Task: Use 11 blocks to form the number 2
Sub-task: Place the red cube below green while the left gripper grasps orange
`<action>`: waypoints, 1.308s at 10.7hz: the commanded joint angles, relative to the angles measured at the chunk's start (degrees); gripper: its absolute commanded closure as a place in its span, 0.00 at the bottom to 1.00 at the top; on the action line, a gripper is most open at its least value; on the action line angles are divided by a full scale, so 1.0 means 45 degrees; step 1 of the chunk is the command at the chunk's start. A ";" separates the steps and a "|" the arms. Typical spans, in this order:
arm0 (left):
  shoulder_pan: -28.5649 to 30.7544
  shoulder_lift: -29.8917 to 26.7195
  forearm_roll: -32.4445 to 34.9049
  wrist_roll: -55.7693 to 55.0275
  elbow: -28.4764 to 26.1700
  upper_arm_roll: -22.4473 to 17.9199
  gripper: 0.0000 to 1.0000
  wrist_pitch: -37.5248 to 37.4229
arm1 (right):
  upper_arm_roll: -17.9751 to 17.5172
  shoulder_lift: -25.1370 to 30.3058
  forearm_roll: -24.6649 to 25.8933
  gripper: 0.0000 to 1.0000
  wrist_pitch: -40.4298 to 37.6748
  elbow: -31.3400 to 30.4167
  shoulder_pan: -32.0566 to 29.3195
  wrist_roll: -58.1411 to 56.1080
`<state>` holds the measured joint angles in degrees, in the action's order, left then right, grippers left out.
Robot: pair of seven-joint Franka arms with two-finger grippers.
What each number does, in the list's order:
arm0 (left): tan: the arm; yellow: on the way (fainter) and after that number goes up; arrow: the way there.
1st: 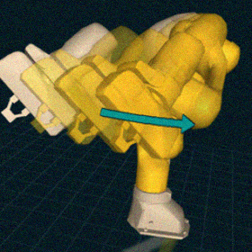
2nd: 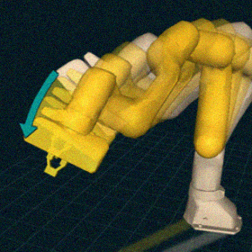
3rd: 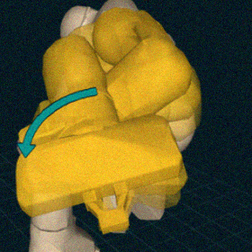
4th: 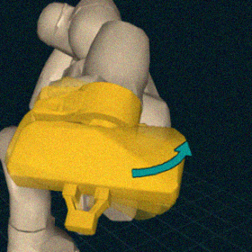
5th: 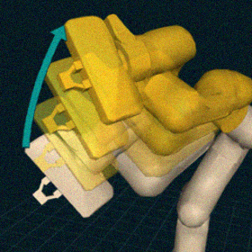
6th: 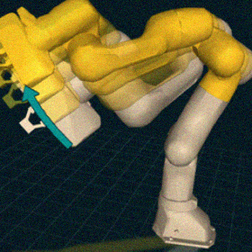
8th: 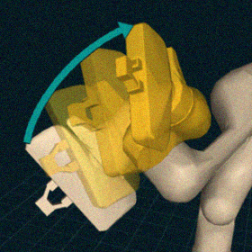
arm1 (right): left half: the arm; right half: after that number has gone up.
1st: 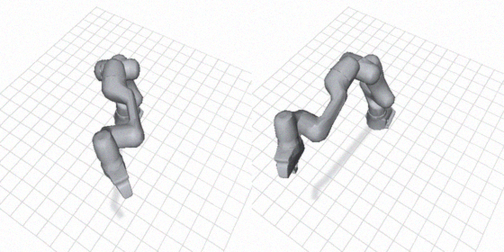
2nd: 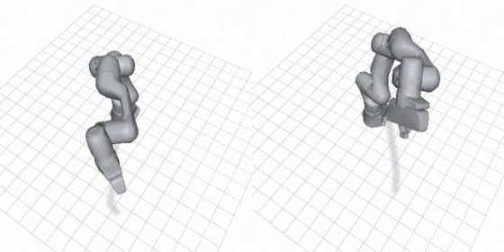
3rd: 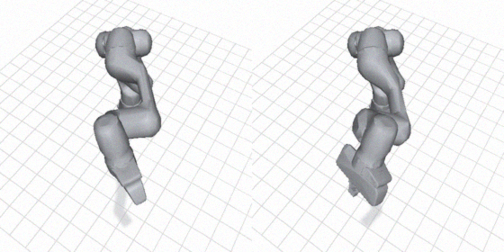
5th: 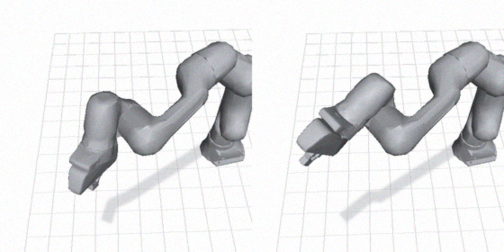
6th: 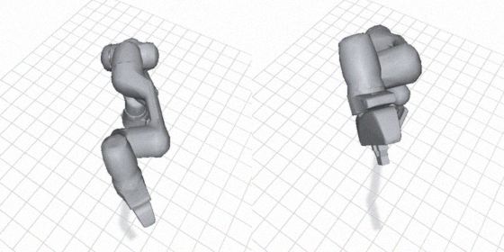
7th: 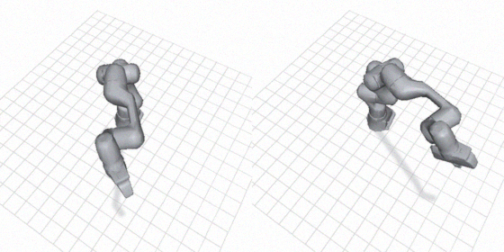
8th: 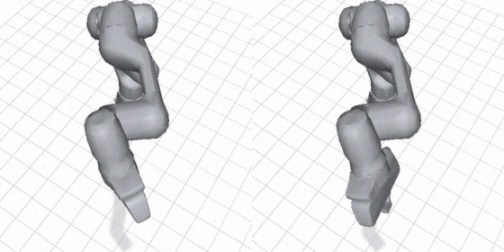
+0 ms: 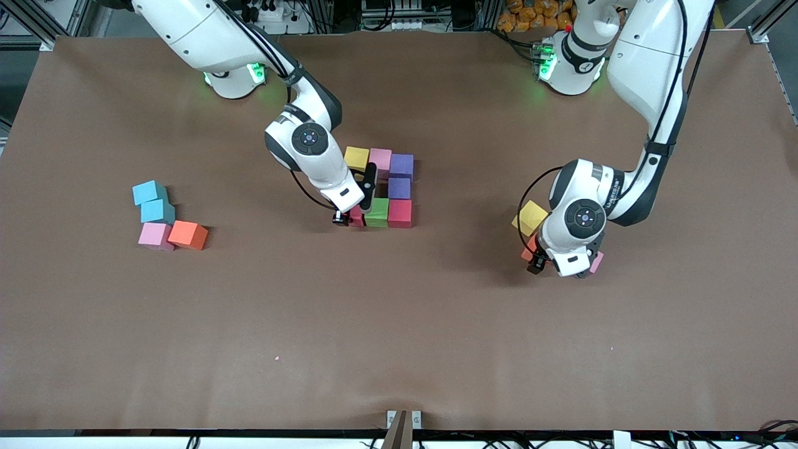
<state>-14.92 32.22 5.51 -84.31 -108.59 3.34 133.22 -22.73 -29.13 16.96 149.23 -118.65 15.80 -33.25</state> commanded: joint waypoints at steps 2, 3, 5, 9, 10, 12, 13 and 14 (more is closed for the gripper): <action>0.0074 -0.0091 0.0259 0.0083 -0.0067 0.0040 0.00 0.0141 | 0.0109 -0.0168 0.0293 0.65 -0.0017 0.0292 0.0277 0.0338; 0.0054 -0.0091 0.0259 0.0083 -0.0067 0.0040 0.00 0.0141 | 0.0109 -0.0168 0.0312 0.62 -0.0036 0.0292 0.0277 0.0338; 0.0054 -0.0091 0.0259 0.0083 -0.0067 0.0040 0.00 0.0141 | 0.0129 -0.0149 0.0312 0.00 -0.0173 0.0448 0.0258 0.0318; 0.0054 -0.0091 0.0259 0.0083 -0.0067 0.0040 0.00 0.0141 | 0.0168 0.0007 0.0312 0.00 -0.0560 0.0721 0.0180 0.0299; 0.0054 -0.0091 0.0259 0.0083 -0.0067 0.0040 0.00 0.0141 | 0.0149 0.0104 0.0293 0.00 -0.1008 0.0838 0.0122 0.0279; 0.0054 -0.0071 0.0259 0.0083 -0.0067 0.0040 0.00 0.0141 | 0.0012 0.0494 0.0273 0.00 -0.2197 0.1014 0.0141 0.0260; 0.0054 -0.0071 0.0259 0.0083 -0.0086 0.0040 0.00 0.0141 | -0.0027 0.0670 0.0273 0.00 -0.2610 0.1015 0.0121 0.0259; 0.0054 -0.0033 0.0259 0.0102 -0.0067 0.0040 0.00 0.0141 | -0.0047 0.0846 0.0273 0.00 -0.2866 0.1015 0.0083 0.0201</action>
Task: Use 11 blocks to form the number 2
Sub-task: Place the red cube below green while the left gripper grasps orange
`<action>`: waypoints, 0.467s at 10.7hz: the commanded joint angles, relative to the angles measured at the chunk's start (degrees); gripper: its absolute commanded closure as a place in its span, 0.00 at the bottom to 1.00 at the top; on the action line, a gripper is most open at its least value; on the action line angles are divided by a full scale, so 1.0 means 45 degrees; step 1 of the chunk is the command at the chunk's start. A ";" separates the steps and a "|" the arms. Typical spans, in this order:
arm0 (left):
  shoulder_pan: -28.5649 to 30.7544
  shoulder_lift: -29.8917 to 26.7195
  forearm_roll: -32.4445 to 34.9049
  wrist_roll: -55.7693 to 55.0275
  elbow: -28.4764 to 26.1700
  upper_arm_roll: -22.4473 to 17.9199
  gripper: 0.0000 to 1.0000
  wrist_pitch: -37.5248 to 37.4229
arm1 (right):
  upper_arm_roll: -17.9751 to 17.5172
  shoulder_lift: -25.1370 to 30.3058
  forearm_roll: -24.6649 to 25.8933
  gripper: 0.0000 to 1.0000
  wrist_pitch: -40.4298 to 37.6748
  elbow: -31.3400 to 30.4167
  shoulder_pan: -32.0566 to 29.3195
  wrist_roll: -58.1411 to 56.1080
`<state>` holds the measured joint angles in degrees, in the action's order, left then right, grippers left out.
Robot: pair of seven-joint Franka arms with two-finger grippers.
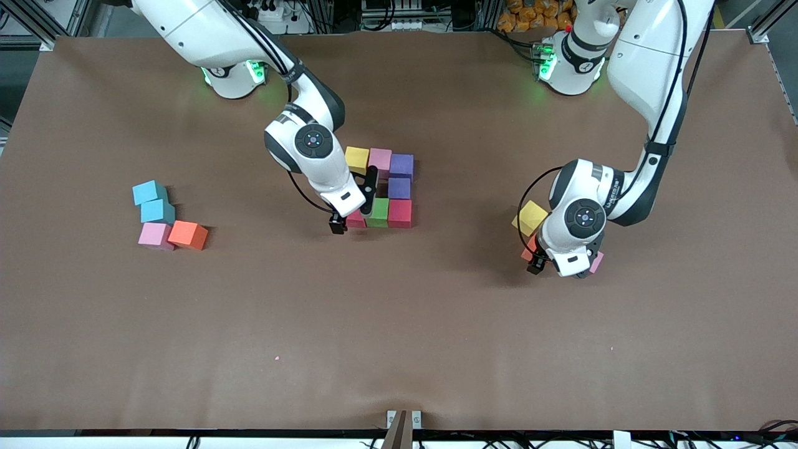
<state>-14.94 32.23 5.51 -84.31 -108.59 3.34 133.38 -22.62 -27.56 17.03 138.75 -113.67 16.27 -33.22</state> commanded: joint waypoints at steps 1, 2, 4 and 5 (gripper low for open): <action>0.0059 -0.0013 0.0260 0.0102 -0.0067 0.0039 0.00 0.0107 | -0.0070 0.0692 0.0259 0.00 -0.0870 -0.0091 -0.0040 0.0097; 0.0059 -0.0013 0.0260 0.0083 -0.0067 0.0039 0.00 0.0107 | -0.0051 0.0868 0.0220 0.00 -0.1569 0.0006 -0.0118 0.0096; 0.0078 -0.0013 0.0260 0.0102 -0.0067 0.0039 0.00 0.0107 | 0.0589 0.1511 0.0220 0.00 -0.3095 -0.0032 -0.0742 -0.0039; 0.0078 -0.0013 0.0260 0.0083 -0.0067 0.0039 0.00 0.0107 | 0.1116 0.1766 0.0239 0.00 -0.3119 -0.0090 -0.0763 -0.0756</action>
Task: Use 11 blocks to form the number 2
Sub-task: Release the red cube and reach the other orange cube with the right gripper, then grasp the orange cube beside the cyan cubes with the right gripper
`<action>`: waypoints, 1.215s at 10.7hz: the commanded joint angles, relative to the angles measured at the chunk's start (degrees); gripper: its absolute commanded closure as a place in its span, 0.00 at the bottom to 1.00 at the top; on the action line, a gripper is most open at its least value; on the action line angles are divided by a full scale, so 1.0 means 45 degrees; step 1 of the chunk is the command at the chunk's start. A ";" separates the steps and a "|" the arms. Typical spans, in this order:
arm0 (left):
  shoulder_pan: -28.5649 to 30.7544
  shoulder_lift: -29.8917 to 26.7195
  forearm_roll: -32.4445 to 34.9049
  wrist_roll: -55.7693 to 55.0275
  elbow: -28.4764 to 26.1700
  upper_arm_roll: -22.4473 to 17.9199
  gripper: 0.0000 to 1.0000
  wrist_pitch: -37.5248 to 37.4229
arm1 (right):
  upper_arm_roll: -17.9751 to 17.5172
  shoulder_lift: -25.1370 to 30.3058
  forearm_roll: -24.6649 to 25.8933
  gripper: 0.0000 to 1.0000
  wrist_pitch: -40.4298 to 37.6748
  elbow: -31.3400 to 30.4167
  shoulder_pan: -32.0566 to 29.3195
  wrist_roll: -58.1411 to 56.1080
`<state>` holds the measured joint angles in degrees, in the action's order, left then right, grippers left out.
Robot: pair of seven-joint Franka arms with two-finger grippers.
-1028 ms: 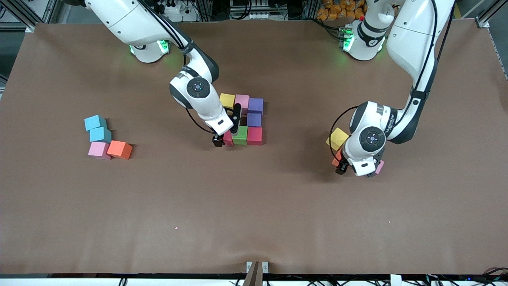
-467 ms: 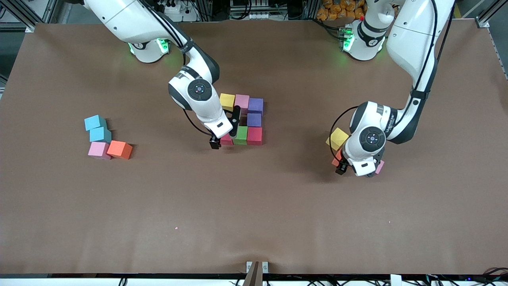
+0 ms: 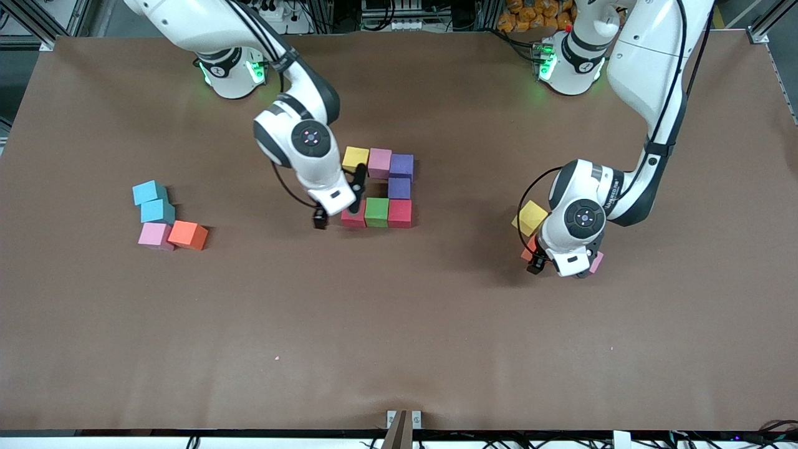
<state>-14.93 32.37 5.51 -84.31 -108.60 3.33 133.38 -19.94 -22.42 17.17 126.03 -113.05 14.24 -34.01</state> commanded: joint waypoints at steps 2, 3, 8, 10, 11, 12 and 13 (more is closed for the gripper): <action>0.0075 -0.0045 0.0259 0.0083 -0.0067 0.0041 0.00 0.0107 | 0.1884 0.0975 0.0227 0.00 -0.0291 -0.0248 -0.0352 -0.2281; 0.0075 -0.0045 0.0259 0.0083 -0.0067 0.0041 0.00 0.0107 | 0.2279 0.1171 0.0246 0.00 -0.0272 -0.0422 -0.0352 -0.2247; 0.0075 -0.0045 0.0259 0.0102 -0.0047 0.0041 0.00 0.0107 | 0.2849 0.1486 0.0187 0.00 0.2227 -0.2006 -0.3297 -0.3294; 0.0075 -0.0045 0.0259 0.0102 -0.0047 0.0041 0.00 0.0107 | 0.2888 0.1291 0.0168 0.00 0.2267 -0.2064 -0.3845 -0.4799; 0.0075 -0.0045 0.0259 0.0102 -0.0047 0.0041 0.00 0.0087 | 0.2908 0.1116 0.0168 0.00 0.2441 -0.2181 -0.4138 -0.5462; 0.0075 -0.0045 0.0259 0.0083 -0.0047 0.0041 0.00 0.0107 | 0.2908 0.0921 0.0168 0.00 0.2984 -0.2394 -0.4431 -0.6223; 0.0075 -0.0045 0.0259 0.0102 -0.0047 0.0041 0.00 0.0107 | 0.2908 0.0803 0.0187 0.00 0.3783 -0.2861 -0.4705 -0.6791</action>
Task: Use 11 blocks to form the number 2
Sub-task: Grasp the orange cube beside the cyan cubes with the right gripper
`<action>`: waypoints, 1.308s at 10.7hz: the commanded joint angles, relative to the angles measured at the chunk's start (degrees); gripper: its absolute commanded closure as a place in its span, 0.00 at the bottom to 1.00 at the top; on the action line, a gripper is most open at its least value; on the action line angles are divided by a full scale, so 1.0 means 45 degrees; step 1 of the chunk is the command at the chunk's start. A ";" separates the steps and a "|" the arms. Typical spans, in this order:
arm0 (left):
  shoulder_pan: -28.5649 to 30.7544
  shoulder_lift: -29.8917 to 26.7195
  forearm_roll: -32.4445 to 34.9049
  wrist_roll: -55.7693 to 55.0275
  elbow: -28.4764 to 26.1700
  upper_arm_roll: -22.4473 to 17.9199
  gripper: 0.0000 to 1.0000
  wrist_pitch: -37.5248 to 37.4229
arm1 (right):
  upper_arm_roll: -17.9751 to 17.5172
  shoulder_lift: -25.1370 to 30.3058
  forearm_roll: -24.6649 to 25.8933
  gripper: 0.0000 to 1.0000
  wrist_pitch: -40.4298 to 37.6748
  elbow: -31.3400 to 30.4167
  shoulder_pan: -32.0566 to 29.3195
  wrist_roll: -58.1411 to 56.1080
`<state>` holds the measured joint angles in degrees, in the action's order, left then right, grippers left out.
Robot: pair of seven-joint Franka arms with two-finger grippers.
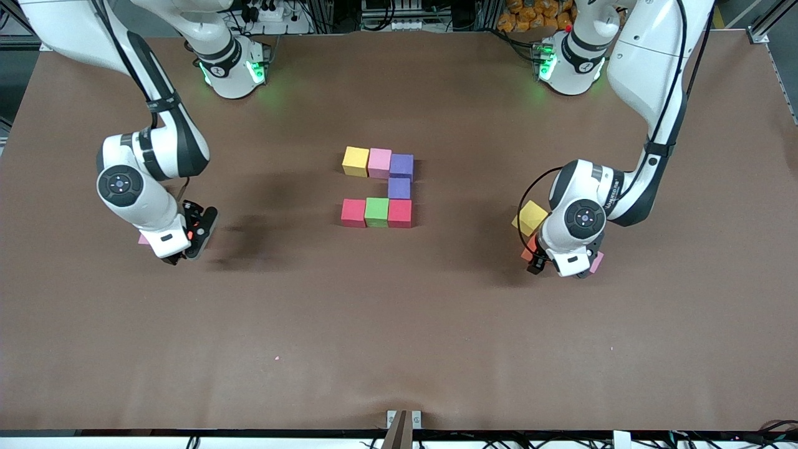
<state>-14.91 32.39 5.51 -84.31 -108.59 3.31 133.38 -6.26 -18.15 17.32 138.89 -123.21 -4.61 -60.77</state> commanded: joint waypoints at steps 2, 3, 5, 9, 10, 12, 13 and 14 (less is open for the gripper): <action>0.0052 -0.0049 0.0259 0.0083 -0.0048 0.0046 0.00 0.0087 | -0.0132 -0.0186 0.0155 0.00 0.1050 -0.0804 -0.0946 -0.1707; 0.0052 -0.0049 0.0259 0.0083 -0.0048 0.0046 0.00 0.0106 | -0.0132 -0.0205 0.0155 0.00 0.1070 -0.0804 -0.1103 -0.2059; 0.0052 -0.0049 0.0259 0.0083 -0.0048 0.0046 0.00 0.0086 | -0.0132 -0.0400 0.0155 0.00 0.1070 -0.0824 -0.1396 -0.2413; 0.0032 -0.0049 0.0259 0.0083 -0.0048 0.0046 0.00 0.0086 | -0.0132 -0.0926 0.0155 0.00 0.1516 -0.0843 -0.1632 -0.2571; 0.0032 -0.0049 0.0259 0.0083 -0.0048 0.0046 0.00 0.0086 | -0.0113 -0.0986 0.0174 0.02 0.1654 -0.0843 -0.1709 -0.2590; 0.0052 -0.0049 0.0259 0.0083 -0.0048 0.0046 0.00 0.0086 | -0.0132 -0.0987 0.0174 0.72 0.1617 -0.0804 -0.1691 -0.2649; 0.0052 -0.0049 0.0259 0.0083 -0.0048 0.0046 0.00 0.0086 | -0.0132 -0.0793 0.0174 0.79 0.1481 -0.0727 -0.1633 -0.2649; 0.0052 -0.0049 0.0259 0.0083 -0.0048 0.0046 0.00 0.0086 | -0.0171 -0.0559 0.0174 0.80 0.1383 -0.0668 -0.1555 -0.2552</action>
<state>-14.95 32.39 5.51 -84.31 -108.59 3.32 133.38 -6.20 -22.69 17.32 145.77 -126.31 -11.04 -71.69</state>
